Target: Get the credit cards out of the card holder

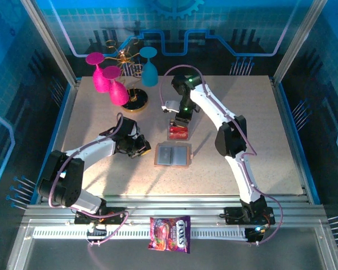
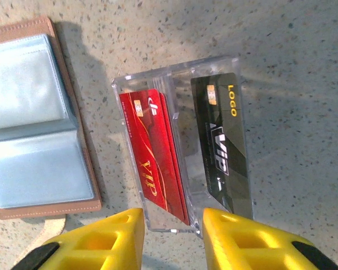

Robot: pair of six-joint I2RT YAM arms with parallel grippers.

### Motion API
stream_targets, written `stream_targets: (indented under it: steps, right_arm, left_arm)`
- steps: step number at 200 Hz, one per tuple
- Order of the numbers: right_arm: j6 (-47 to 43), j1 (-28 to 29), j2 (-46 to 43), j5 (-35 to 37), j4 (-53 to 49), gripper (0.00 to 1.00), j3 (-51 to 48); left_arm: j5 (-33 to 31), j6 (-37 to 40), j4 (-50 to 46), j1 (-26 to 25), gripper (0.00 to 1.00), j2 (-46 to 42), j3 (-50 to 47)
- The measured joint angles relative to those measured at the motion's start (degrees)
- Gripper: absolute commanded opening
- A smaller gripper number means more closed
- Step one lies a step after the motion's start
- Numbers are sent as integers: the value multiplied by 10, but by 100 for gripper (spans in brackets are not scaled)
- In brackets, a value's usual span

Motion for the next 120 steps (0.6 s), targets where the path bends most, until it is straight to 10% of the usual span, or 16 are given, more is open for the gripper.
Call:
stream_targets:
  steps: [120]
  right_arm:
    - [407, 10, -260, -108, 313, 15, -433]
  left_arm:
    - [34, -2, 44, -20, 11, 73, 1]
